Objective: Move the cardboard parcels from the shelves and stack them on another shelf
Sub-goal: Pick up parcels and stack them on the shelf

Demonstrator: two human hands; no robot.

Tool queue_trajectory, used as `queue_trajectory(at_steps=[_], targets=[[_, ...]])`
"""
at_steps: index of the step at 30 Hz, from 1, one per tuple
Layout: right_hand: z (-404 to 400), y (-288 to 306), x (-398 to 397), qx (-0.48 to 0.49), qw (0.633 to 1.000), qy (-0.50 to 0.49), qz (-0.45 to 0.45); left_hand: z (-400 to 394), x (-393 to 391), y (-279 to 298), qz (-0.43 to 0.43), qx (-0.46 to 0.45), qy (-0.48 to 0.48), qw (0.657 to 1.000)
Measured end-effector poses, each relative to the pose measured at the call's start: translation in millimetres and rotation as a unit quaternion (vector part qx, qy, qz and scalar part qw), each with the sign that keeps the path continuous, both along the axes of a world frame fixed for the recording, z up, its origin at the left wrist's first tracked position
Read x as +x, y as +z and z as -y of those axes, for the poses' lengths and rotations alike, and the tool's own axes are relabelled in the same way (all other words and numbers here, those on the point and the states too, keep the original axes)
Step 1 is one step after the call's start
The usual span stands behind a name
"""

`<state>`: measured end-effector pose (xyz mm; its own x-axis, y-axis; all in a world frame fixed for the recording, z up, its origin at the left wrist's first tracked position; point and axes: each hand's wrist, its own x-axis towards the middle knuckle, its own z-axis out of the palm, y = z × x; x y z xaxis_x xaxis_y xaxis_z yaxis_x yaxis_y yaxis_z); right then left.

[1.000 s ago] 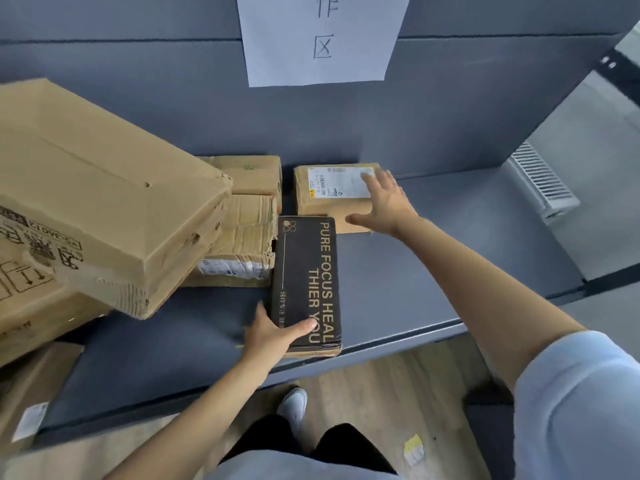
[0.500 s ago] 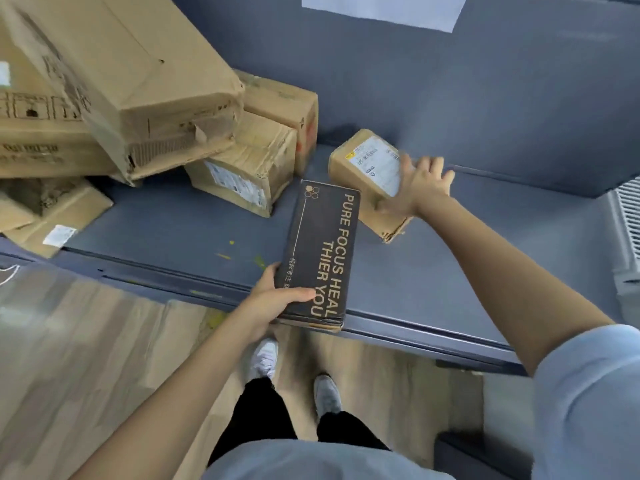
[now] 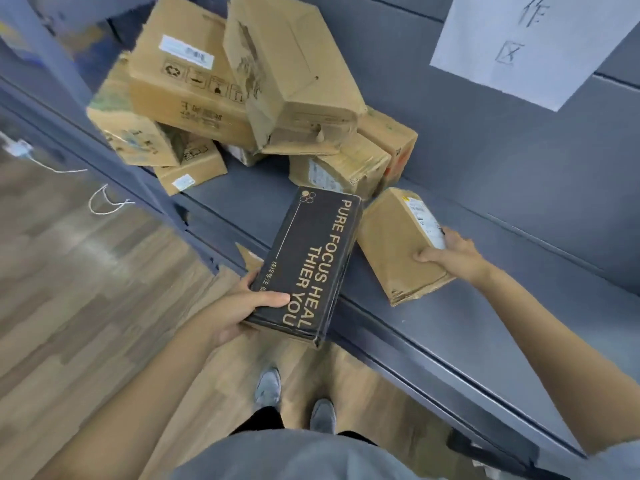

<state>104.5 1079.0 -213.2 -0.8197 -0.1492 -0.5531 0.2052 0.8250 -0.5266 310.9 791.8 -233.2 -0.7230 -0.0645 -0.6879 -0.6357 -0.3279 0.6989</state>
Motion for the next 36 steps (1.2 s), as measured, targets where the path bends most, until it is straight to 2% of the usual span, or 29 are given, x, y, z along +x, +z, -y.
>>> queue_trajectory(at_steps=[5,8,10,19,26,36], targets=[[79,-1,17,-0.078,0.991,0.107,0.019,42,68,22,-0.048,-0.074,0.141,0.986],[131,-14,47,-0.123,0.967,0.217,0.057,66,120,26,-0.046,-0.141,0.242,0.959],[166,-19,72,-0.153,0.951,0.253,0.093,77,158,25,-0.031,-0.171,0.295,0.939],[330,-20,141,-0.224,0.909,0.321,0.142,121,257,6,-0.007,-0.169,0.504,0.847],[447,-19,181,-0.232,0.897,0.340,0.159,200,279,1,-0.016,-0.143,0.558,0.817],[590,-22,205,-0.287,0.898,0.278,0.182,327,271,3,-0.035,-0.141,0.586,0.797]])
